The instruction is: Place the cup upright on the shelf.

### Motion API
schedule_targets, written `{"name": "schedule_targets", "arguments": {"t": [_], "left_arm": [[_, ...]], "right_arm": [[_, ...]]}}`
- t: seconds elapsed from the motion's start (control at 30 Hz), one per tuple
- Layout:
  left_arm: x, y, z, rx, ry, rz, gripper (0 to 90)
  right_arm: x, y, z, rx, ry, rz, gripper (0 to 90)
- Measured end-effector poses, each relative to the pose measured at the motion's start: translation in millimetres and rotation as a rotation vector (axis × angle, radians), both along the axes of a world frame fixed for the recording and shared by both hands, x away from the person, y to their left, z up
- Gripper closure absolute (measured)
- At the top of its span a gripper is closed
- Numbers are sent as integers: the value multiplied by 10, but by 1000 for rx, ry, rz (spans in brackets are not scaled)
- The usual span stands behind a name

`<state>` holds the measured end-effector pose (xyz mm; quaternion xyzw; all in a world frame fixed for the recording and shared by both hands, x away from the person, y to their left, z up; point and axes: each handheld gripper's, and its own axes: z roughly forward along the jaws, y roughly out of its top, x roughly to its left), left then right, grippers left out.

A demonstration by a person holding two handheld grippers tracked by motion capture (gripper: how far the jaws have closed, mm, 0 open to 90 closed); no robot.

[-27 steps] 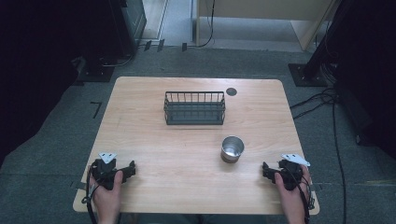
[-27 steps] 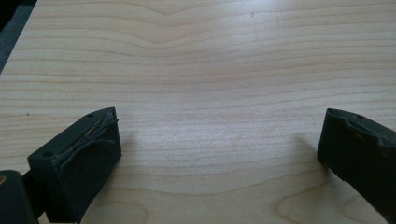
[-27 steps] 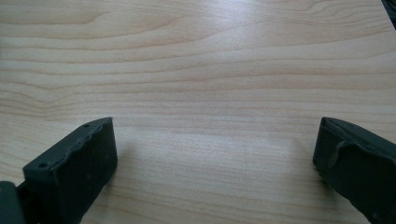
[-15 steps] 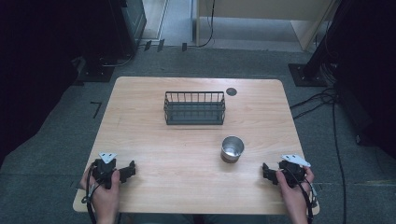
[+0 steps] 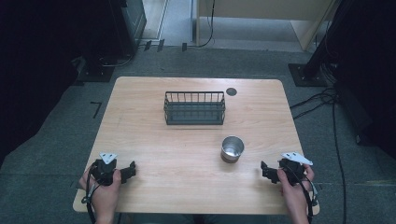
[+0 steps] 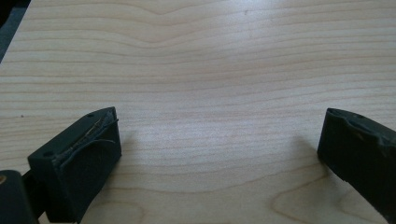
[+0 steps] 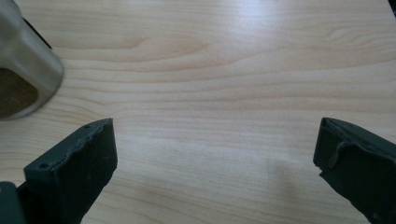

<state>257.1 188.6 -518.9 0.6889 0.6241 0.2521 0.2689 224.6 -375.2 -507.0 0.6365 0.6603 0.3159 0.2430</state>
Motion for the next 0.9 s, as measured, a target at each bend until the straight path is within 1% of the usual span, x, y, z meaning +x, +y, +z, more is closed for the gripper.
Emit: {"name": "schedule_targets", "arguments": {"t": [0.1, 0.17, 0.23, 0.3, 0.4, 0.57, 0.67, 0.7, 0.77, 0.8, 0.9], "left_arm": [[1, 0, 0, 0, 0, 0, 0], [0, 0, 0, 0, 0, 0, 0], [0, 0, -1, 0, -1, 0, 0], [1, -1, -1, 0, -1, 0, 0], [0, -1, -1, 0, -1, 0, 0], [0, 0, 0, 0, -1, 0, 0], [0, 0, 0, 0, -1, 0, 0], [0, 0, 0, 0, 0, 0, 0], [0, 0, 0, 0, -1, 0, 0], [0, 0, 0, 0, -1, 0, 0], [0, 0, 0, 0, -1, 0, 0]], "right_arm": [[5, 22, 100, 1, -14, 3, 0], [6, 25, 116, 0, -18, 4, 0], [4, 60, 170, 5, -27, 13, 0], [2, 74, 182, 9, -28, 15, 0], [-11, 128, 228, 21, -31, 38, 0], [-15, 185, 273, 34, -38, 54, 0], [-10, 234, 298, 33, -38, 68, 0], [-4, 280, 323, 33, -40, 83, 0], [-3, 296, 332, 34, -40, 86, 0], [1, 349, 366, 40, -43, 100, 0], [7, 402, 398, 45, -47, 114, 0]]}}
